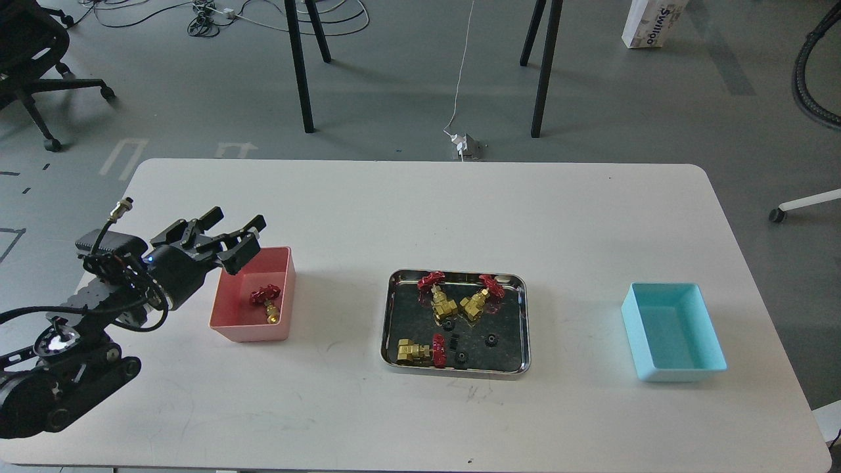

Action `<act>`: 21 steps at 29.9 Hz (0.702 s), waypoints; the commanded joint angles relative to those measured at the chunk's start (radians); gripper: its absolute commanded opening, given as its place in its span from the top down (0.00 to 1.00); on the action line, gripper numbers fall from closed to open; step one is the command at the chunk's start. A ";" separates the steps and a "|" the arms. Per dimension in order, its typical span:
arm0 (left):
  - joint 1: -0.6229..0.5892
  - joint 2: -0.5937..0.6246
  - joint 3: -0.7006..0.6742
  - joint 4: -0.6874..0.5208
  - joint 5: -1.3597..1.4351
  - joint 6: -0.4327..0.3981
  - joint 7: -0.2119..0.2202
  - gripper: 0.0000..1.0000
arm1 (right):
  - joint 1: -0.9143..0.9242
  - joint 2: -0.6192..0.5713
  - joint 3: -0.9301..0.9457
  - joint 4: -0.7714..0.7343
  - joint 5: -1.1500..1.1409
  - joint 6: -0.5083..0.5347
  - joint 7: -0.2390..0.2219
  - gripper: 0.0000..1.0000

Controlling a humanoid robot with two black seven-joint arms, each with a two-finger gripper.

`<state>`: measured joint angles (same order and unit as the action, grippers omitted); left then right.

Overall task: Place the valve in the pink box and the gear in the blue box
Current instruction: 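Open the left gripper to drop the valve and withdraw the arm, then reach the right gripper down into the metal tray toward a brass fitting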

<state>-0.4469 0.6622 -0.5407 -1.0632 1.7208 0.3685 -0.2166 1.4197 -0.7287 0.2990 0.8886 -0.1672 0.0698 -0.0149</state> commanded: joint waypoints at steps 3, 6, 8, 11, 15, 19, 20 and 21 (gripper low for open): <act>-0.205 0.007 -0.090 -0.012 -0.385 -0.127 -0.001 0.02 | -0.021 -0.014 -0.113 0.146 -0.170 0.106 0.001 0.01; -0.314 0.007 -0.134 -0.011 -0.606 -0.253 0.008 0.02 | -0.025 -0.018 -0.156 0.268 -0.360 0.128 0.001 0.01; -0.378 0.007 -0.148 -0.011 -0.719 -0.334 0.011 0.02 | -0.021 -0.021 -0.211 0.346 -0.493 0.133 0.001 0.01; -0.475 0.005 -0.174 0.000 -0.866 -0.445 0.031 0.02 | 0.013 -0.021 -0.338 0.462 -0.635 0.188 0.001 0.01; -0.594 0.004 -0.182 0.052 -0.984 -0.505 0.092 0.02 | 0.103 -0.011 -0.539 0.564 -0.754 0.271 0.013 0.00; -0.688 -0.004 -0.171 0.117 -0.985 -0.502 0.094 0.02 | 0.183 0.064 -0.720 0.605 -0.834 0.343 0.018 0.01; -0.700 -0.007 -0.171 0.130 -0.985 -0.500 0.094 0.02 | 0.194 0.093 -0.759 0.605 -0.848 0.352 0.018 0.01; -0.710 -0.009 -0.171 0.138 -0.985 -0.499 0.094 0.02 | 0.203 0.118 -0.790 0.605 -0.856 0.355 0.018 0.01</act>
<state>-1.1166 0.6596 -0.7147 -0.9594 0.7377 -0.1338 -0.1237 1.5880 -0.6804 -0.3859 1.4851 -0.9859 0.3981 0.0021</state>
